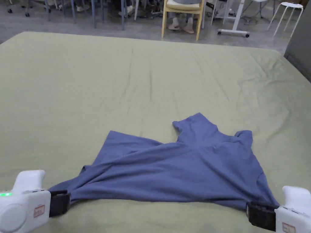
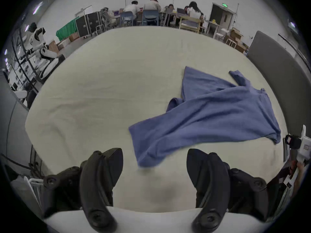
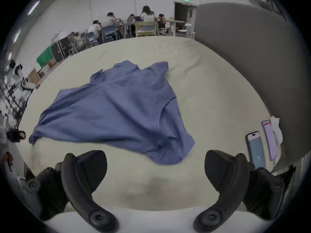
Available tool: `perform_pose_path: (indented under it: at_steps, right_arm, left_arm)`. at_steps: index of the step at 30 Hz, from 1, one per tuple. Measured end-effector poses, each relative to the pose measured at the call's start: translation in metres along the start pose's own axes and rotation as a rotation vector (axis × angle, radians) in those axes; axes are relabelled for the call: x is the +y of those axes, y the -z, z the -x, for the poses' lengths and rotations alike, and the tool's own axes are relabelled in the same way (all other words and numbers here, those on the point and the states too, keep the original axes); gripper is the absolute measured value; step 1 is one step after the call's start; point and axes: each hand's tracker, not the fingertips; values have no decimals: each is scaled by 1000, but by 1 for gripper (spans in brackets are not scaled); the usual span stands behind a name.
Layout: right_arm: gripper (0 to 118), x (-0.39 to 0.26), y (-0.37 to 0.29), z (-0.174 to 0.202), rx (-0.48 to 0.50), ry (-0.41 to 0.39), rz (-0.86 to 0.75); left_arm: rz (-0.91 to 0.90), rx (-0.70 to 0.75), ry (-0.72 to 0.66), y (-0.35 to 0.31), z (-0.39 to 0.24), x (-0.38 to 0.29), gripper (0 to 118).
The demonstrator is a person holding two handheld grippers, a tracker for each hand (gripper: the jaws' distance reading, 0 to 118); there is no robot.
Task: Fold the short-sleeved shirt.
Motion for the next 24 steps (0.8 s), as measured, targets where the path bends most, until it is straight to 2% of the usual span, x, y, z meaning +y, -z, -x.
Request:
perform_pose_path:
  at_steps: [2, 3, 4, 5, 6, 7, 8, 10, 12, 15, 16, 17, 18, 24]
  right_arm:
    - [118, -10, -21, 10, 36, -30, -7]
    - [108, -16, -29, 14, 66, -34, -27]
    - [88, -22, -40, 19, 112, -42, -40]
    - [46, -26, -42, 23, 140, -35, -33]
    - [4, -29, -41, 28, 136, -28, -11]
    - [4, -34, -39, 33, 114, -21, -7]
    - [3, -35, -47, 37, 125, -18, -20]
    - [3, -36, -42, 45, 138, -55, 22]
    - [3, -41, -40, 49, 145, -64, 18]
    - [3, -35, -39, 53, 167, -60, 16]
    - [3, -34, -40, 55, 173, -63, 19]
    - [3, -32, -40, 57, 176, -63, 17]
    - [3, -30, -40, 58, 181, -65, 15]
    - [3, -17, -26, 69, 197, -82, 30]
  left_arm:
    - [-53, -20, 7, -35, -9, -15, 88]
    - [-78, -69, 0, -47, -13, -24, 82]
    - [-115, -123, -9, -59, -19, -34, 61]
    - [-108, -156, -3, -63, -22, -44, 9]
    - [-88, -124, -12, -62, -29, -50, 0]
    - [-86, -107, -23, -65, -35, -58, 0]
    - [-25, -135, 37, -67, -45, -61, 0]
    - [-25, -84, 46, -70, -58, -64, 0]
    - [-25, -101, 44, -67, -58, -60, 0]
    - [-26, -67, -41, -49, -41, -39, 0]
    - [-29, -69, -85, -41, -35, -29, 13]
    - [-19, -80, -136, -29, -16, -16, 49]
    - [4, -86, -185, -19, -10, -4, 95]
    - [73, -41, -209, 65, 17, 45, 96]
